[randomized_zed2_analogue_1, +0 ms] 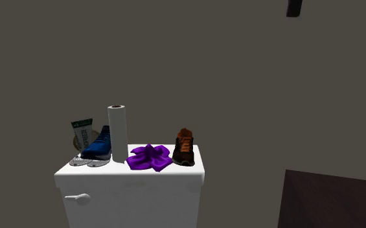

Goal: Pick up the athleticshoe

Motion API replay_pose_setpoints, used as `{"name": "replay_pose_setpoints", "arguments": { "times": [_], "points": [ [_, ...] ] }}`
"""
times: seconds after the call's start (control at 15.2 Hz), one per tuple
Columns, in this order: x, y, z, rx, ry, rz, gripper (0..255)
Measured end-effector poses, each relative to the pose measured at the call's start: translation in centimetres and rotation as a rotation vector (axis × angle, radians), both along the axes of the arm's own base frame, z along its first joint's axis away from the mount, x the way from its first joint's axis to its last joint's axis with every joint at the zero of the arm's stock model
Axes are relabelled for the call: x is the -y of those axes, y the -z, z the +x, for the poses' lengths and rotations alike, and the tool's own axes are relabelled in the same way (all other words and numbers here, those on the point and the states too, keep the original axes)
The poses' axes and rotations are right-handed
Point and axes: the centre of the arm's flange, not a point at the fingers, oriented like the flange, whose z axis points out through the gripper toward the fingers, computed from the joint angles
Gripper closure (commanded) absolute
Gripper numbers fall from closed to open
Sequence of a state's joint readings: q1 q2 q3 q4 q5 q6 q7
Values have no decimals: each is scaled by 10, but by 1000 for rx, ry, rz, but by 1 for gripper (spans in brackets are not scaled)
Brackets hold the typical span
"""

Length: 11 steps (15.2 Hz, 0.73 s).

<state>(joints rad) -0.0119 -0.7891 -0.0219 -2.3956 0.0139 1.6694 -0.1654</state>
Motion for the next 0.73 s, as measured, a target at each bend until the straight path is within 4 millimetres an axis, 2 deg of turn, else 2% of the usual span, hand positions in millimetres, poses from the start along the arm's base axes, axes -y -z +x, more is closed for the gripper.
{"name": "replay_pose_setpoints", "arguments": {
  "times": [0.13,0.26,0.73],
  "points": [
    [2,3,5,-3,0,-2,0],
    [13,16,20,-14,0,-9,0],
    [57,68,84,-57,2,-39,0]
  ]
}}
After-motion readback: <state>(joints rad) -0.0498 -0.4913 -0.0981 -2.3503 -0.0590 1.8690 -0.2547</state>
